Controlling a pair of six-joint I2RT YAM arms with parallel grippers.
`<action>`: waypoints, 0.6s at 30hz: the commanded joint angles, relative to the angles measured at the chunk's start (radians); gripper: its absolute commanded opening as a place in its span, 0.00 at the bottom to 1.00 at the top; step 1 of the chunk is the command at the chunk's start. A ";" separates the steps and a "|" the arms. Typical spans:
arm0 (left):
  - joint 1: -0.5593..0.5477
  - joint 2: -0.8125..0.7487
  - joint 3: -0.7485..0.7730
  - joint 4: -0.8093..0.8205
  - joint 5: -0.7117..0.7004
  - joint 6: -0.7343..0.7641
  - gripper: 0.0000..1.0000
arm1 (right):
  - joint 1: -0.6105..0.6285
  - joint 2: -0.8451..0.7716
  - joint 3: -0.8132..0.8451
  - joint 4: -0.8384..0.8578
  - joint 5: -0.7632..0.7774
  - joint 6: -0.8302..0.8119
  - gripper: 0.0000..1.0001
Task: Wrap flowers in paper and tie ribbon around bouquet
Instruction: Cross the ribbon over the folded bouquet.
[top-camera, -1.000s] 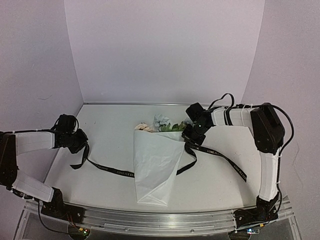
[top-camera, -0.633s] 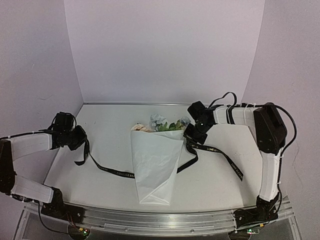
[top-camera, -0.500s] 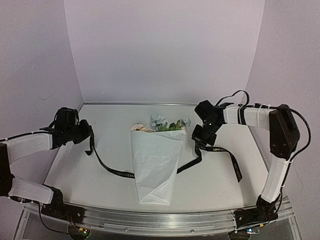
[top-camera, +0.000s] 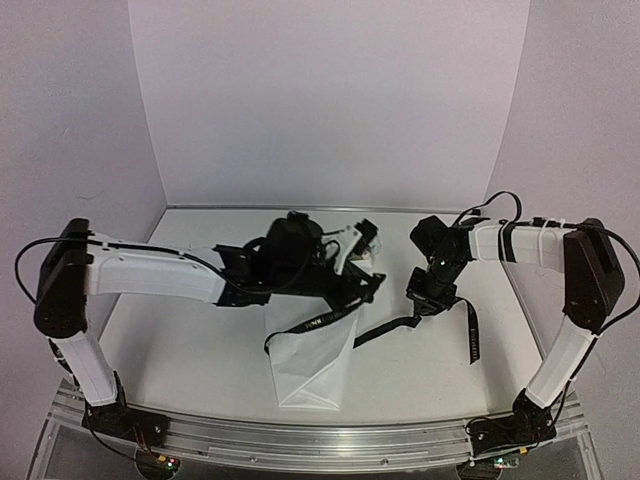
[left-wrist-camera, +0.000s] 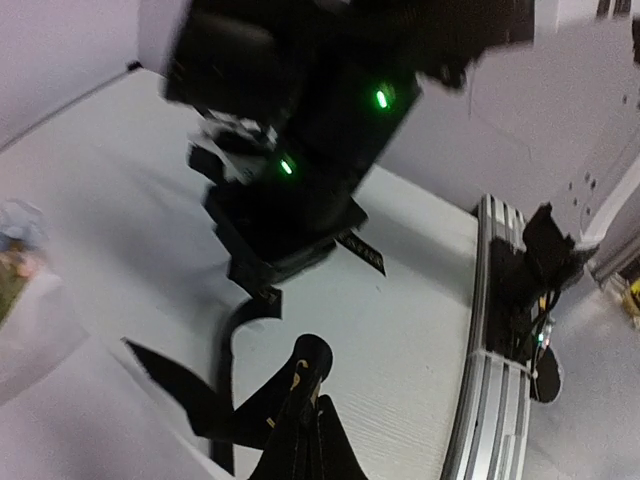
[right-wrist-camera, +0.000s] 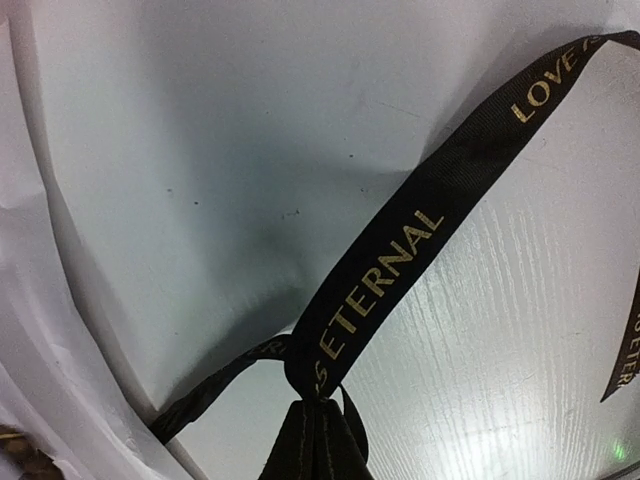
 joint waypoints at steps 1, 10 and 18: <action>-0.057 0.151 0.120 -0.141 0.034 0.159 0.00 | -0.027 -0.006 -0.015 0.012 -0.029 0.006 0.00; -0.103 0.308 0.271 -0.240 0.013 0.262 0.00 | -0.071 0.071 0.074 0.016 -0.116 0.004 0.00; -0.064 0.399 0.382 -0.207 -0.003 0.289 0.00 | -0.071 0.093 0.220 -0.019 -0.130 -0.037 0.00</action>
